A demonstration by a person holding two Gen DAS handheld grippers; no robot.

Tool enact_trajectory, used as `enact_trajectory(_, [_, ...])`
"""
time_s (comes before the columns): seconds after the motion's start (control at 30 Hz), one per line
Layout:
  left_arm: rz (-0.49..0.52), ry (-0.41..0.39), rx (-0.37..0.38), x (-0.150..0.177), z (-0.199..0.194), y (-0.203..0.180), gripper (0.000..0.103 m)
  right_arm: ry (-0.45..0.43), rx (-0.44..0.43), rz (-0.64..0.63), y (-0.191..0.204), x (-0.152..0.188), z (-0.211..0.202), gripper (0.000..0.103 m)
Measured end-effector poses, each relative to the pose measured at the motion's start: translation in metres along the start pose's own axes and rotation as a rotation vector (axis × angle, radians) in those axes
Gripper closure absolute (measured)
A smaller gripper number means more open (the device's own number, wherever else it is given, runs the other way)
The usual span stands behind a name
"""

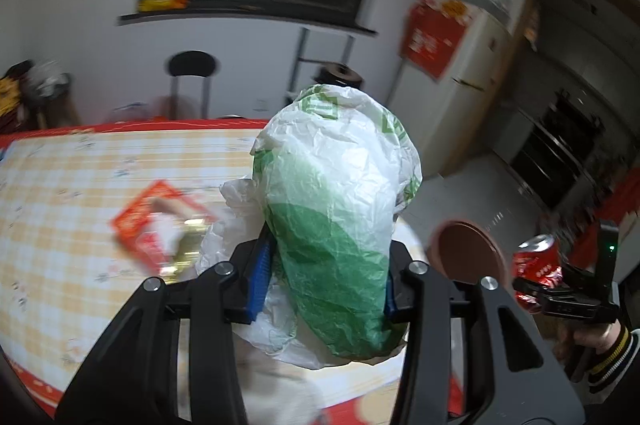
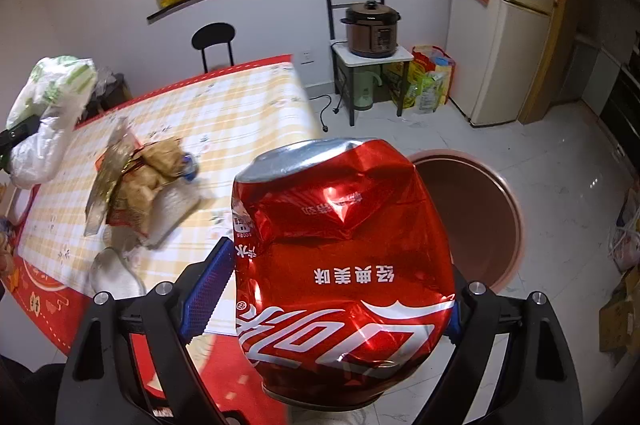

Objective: Collect trash
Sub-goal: 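Carry the bag and can to the brown bin and release both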

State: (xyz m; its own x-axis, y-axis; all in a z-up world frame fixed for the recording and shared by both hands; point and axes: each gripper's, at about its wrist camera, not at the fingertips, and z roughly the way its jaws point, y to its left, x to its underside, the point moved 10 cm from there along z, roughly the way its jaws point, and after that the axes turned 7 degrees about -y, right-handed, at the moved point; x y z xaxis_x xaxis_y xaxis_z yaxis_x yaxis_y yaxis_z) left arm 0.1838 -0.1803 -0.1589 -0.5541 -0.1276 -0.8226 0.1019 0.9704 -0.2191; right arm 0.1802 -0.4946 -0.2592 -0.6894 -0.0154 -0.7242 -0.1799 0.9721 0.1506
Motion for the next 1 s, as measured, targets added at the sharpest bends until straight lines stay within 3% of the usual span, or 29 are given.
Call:
enact_trajectory(0.3, [0.160, 0.176, 0.200, 0.035, 0.121, -0.192, 0.058, -0.016, 0.050, 0.136, -0.129, 0.016, -0.015, 0.018])
enact_trajectory(0.47, [0.183, 0.310, 0.282, 0.077, 0.193, -0.268, 0.058, -0.009, 0.099, 0.197, -0.185, 0.032, -0.024, 0.018])
enact_trajectory(0.63, [0.221, 0.419, 0.324, 0.115, 0.256, -0.321, 0.058, 0.005, 0.138, 0.250, -0.224, 0.053, -0.034, 0.018])
enact_trajectory(0.7, [0.233, 0.438, 0.332, 0.124, 0.275, -0.337, 0.053, 0.012, 0.151, 0.267, -0.235, 0.062, -0.037, 0.018])
enact_trajectory(0.8, [0.224, 0.445, 0.366, 0.133, 0.296, -0.355, 0.036, 0.018, 0.165, 0.292, -0.248, 0.070, -0.038, 0.018])
enact_trajectory(0.87, [0.211, 0.450, 0.379, 0.134, 0.301, -0.363, 0.015, 0.020, 0.168, 0.305, -0.252, 0.073, -0.038, 0.018])
enact_trajectory(1.0, [0.228, 0.443, 0.370, 0.131, 0.304, -0.364, 0.014, 0.019, 0.162, 0.312, -0.259, 0.072, -0.032, 0.018])
